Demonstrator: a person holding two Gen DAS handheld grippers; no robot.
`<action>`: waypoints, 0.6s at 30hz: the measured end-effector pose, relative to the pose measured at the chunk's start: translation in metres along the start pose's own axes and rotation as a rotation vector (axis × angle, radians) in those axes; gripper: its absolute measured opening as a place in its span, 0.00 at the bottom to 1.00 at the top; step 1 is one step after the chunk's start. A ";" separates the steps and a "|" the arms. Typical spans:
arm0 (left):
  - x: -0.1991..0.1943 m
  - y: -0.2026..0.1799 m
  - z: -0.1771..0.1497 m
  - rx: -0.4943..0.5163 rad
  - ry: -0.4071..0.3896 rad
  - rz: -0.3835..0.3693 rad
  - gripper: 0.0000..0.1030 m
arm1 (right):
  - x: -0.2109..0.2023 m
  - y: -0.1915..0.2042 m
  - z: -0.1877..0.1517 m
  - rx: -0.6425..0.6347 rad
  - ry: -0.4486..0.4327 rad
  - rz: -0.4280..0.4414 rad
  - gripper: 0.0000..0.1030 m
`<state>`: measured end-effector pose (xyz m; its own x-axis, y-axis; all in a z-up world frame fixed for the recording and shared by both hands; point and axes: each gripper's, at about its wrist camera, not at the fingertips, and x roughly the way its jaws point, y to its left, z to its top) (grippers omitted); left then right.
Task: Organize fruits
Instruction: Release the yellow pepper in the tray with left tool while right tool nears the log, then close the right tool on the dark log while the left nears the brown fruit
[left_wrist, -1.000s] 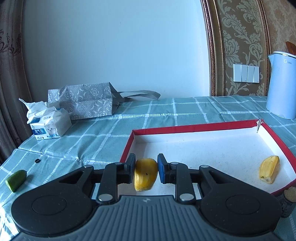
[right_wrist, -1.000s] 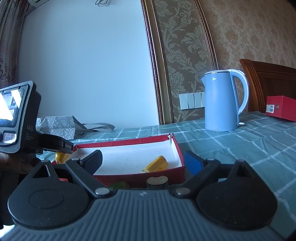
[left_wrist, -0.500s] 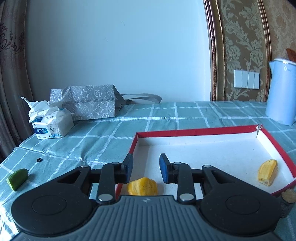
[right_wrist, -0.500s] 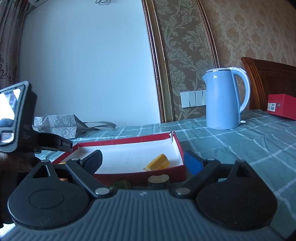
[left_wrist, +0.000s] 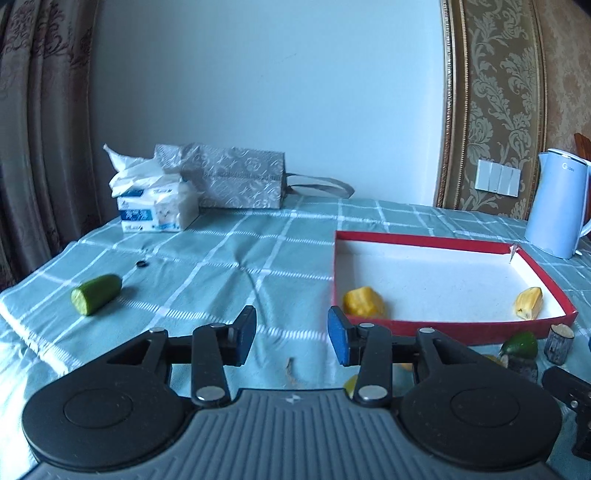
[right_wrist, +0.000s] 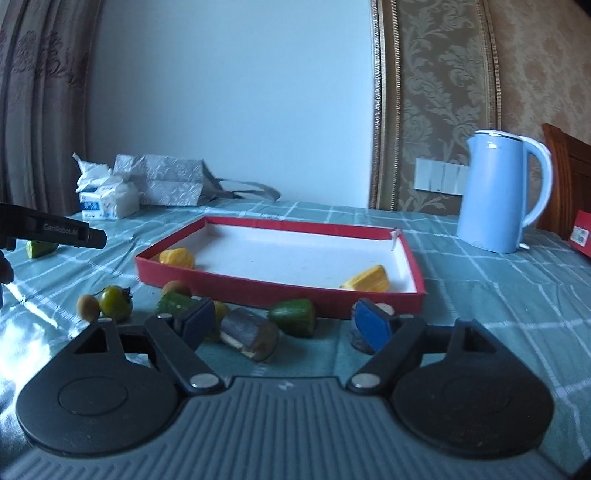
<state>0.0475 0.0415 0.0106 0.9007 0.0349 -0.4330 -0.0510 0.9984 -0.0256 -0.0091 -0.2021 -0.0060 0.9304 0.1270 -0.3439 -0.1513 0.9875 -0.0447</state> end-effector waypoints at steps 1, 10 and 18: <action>0.000 0.003 -0.002 -0.007 0.004 -0.001 0.40 | 0.005 0.003 0.001 -0.016 0.015 0.007 0.80; -0.002 0.017 -0.006 -0.039 0.004 -0.030 0.40 | 0.048 0.007 0.007 -0.161 0.156 0.096 0.54; 0.000 0.014 -0.009 -0.037 0.011 -0.049 0.40 | 0.051 0.014 0.007 -0.230 0.178 0.126 0.36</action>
<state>0.0432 0.0550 0.0022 0.8976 -0.0150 -0.4406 -0.0226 0.9965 -0.0801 0.0390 -0.1810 -0.0177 0.8299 0.2083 -0.5176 -0.3516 0.9156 -0.1952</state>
